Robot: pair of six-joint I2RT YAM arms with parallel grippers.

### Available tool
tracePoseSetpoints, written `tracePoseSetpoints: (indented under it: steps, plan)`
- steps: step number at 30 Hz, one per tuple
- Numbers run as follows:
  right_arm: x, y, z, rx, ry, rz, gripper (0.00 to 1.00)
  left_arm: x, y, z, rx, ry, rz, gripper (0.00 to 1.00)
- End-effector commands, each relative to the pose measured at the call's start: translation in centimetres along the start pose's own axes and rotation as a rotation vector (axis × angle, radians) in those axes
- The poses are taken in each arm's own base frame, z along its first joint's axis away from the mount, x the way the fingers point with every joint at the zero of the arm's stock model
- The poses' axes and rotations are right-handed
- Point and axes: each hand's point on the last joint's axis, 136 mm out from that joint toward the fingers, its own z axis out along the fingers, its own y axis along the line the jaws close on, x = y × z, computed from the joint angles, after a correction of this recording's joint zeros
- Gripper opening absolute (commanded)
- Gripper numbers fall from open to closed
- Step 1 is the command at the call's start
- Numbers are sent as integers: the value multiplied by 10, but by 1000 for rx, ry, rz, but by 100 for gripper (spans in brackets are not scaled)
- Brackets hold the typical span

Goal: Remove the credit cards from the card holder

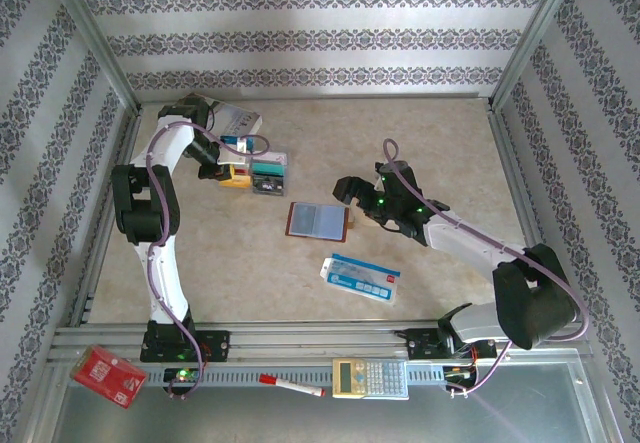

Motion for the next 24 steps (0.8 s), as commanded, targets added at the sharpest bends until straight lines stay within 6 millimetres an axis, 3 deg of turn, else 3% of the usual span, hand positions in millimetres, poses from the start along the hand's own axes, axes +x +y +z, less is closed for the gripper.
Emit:
tracePoseSetpoints:
  steps: [1, 17, 24]
  plan:
    - [-4, 7, 2, -9, -6, 8, 98, -11, -19, -5, 62, -73, -10, 0]
    - [-4, -4, -1, 7, -18, 24, 98, -33, -32, 12, 134, -97, 5, 0]
    - [-3, -4, 1, 7, -15, 28, 98, -25, -20, 15, 70, -51, 36, 0]
